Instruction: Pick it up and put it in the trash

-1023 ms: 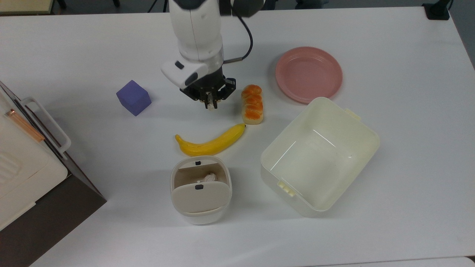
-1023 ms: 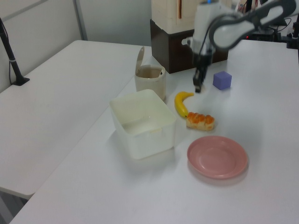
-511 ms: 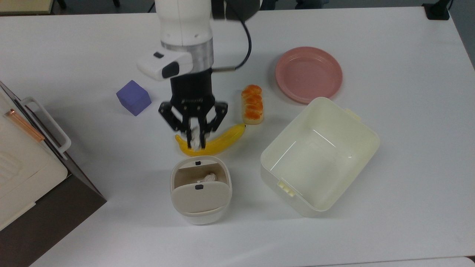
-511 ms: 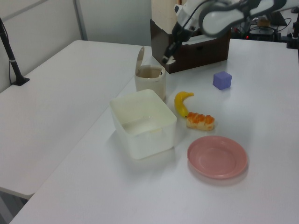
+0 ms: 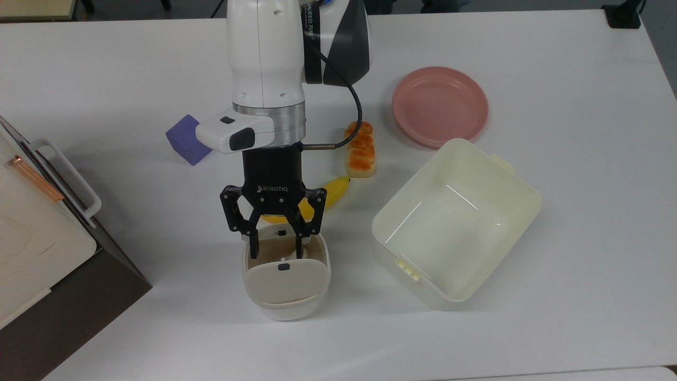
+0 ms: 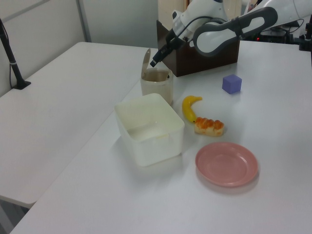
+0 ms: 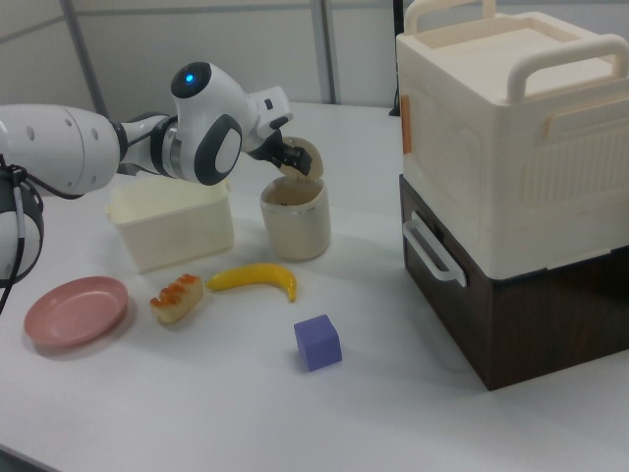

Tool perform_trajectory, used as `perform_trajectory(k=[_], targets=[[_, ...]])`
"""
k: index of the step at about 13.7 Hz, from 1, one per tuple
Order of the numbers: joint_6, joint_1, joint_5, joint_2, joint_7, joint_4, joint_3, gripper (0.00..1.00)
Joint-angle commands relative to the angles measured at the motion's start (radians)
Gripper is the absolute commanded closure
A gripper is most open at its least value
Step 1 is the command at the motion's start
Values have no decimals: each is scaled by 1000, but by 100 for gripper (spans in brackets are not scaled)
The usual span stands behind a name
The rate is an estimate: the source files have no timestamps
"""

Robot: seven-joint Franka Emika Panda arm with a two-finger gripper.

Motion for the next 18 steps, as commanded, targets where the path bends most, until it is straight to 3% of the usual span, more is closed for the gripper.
perform_trajectory(k=[1,4,7,10,18], targets=[[-12,16,-5,6,87,27,-9,0],[-135,12,-15,-76,159,-11,-9,0],[-521,-4,-18,-190,150,-8,-10,0],[-783,-4,-56,-270,103,-8,-9,0],[-1021,-4,-85,-307,1,-8,-7,0]])
